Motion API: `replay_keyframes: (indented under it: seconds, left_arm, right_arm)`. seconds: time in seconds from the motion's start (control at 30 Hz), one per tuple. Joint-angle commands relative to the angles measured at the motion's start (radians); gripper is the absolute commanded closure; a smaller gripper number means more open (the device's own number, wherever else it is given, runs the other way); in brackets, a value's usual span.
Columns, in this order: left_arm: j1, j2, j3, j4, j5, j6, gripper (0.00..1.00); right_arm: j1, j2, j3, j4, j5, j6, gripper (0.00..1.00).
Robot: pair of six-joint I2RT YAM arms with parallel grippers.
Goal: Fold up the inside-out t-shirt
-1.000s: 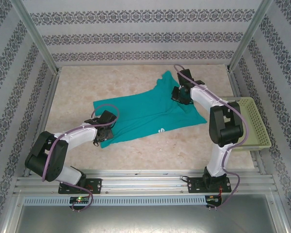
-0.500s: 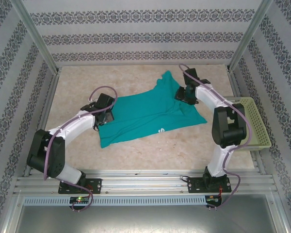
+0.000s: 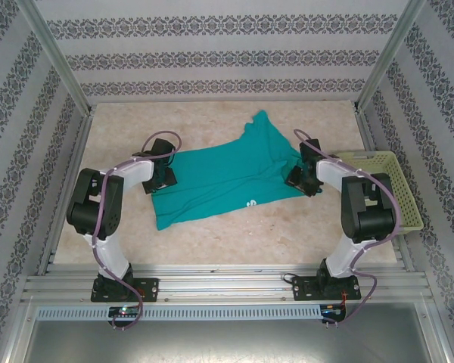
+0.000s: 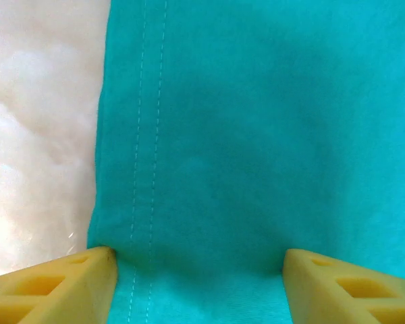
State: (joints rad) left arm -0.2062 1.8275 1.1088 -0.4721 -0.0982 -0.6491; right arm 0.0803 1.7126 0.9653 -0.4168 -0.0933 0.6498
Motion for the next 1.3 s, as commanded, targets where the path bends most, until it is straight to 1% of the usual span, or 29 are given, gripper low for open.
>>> replay_keyframes:
  seconds: [0.0,0.1,0.2,0.3,0.37,0.47,0.57,0.67,0.77,0.83,1.0,1.1,1.2,1.27]
  left_arm:
    - [0.034,0.036,-0.003,-0.011,0.006,0.016,0.34]
    - [0.058,0.016,-0.041,-0.001,0.017,0.013,0.35]
    - [0.059,-0.029,-0.072,-0.002,0.008,0.018,0.35]
    - [0.060,-0.070,-0.067,-0.002,-0.013,0.032,0.33]
    - [0.060,-0.065,-0.024,-0.018,-0.032,0.049,0.32]
    - [0.062,-0.010,0.097,-0.075,-0.056,0.068,0.30]
    - [0.073,0.065,0.210,-0.108,-0.079,0.071,0.29]
    - [0.089,0.129,0.289,-0.129,-0.112,0.069,0.29]
    - [0.108,0.185,0.349,-0.145,-0.125,0.075,0.29]
    - [0.121,0.216,0.374,-0.149,-0.117,0.078,0.28]
    - [0.159,0.285,0.421,-0.149,-0.065,0.089,0.28]
    - [0.181,0.319,0.442,-0.155,-0.025,0.088,0.29]
    - [0.196,0.340,0.455,-0.159,-0.001,0.088,0.33]
    - [0.199,0.348,0.460,-0.158,0.016,0.089,0.36]
  right_arm:
    - [0.002,-0.067,-0.091,0.029,-0.004,0.098,0.49]
    - [0.006,-0.142,-0.168,0.028,0.020,0.132,0.50]
    - [0.012,-0.218,-0.237,0.015,0.042,0.147,0.50]
    - [0.014,-0.287,-0.281,0.001,0.041,0.148,0.50]
    - [0.021,-0.335,-0.266,-0.036,0.056,0.136,0.49]
    - [0.049,-0.399,-0.193,-0.086,0.111,0.101,0.49]
    - [0.060,-0.400,-0.097,-0.093,0.113,0.058,0.48]
    - [0.067,-0.339,0.004,-0.073,0.096,0.007,0.46]
    - [0.067,-0.240,0.108,-0.037,0.082,-0.046,0.45]
    - [0.066,-0.169,0.183,-0.031,0.064,-0.080,0.43]
    - [0.065,0.067,0.414,-0.019,0.043,-0.161,0.38]
    - [0.064,0.226,0.586,-0.059,0.024,-0.201,0.37]
    - [0.062,0.374,0.762,-0.103,0.016,-0.227,0.37]
    - [0.062,0.473,0.891,-0.169,0.021,-0.228,0.37]
